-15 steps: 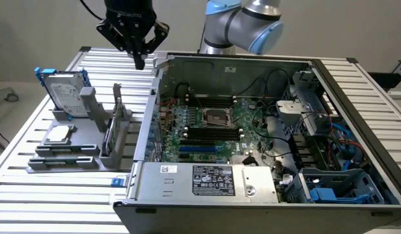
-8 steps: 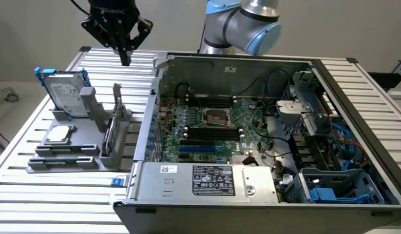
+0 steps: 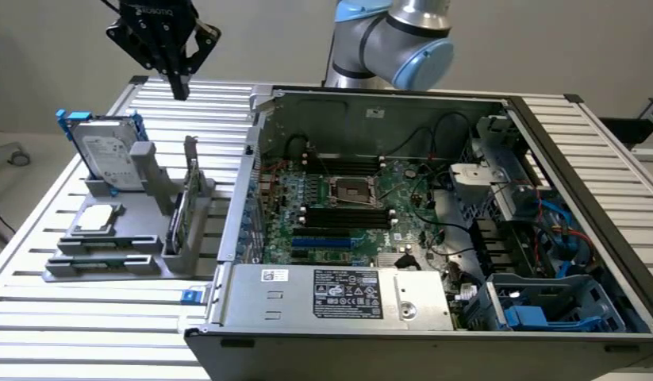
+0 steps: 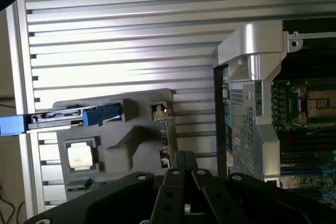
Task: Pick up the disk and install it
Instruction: 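Reach for the disk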
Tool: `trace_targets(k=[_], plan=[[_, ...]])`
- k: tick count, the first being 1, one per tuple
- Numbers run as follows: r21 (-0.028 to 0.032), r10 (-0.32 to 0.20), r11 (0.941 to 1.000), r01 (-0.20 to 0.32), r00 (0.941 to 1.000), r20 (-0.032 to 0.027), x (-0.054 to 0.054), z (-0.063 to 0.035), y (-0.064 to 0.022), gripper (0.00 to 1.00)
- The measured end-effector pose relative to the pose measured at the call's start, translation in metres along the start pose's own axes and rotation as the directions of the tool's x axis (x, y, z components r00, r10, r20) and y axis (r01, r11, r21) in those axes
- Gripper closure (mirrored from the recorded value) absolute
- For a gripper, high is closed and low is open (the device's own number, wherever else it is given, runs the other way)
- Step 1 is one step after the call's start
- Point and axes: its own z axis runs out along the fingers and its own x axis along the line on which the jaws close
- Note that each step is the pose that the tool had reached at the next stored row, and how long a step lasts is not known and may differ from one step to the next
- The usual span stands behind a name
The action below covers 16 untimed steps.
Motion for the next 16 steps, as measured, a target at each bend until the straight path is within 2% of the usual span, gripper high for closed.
trace_targets(k=[7,16], plan=[[0.0031,0.000,1.0000,0.000,1.0000,-0.0012,0.032,0.0017,0.0105,0.89],[0.0065,0.000,1.0000,0.000,1.0000,-0.0070,0.074,0.0037,0.0221,0.89]])
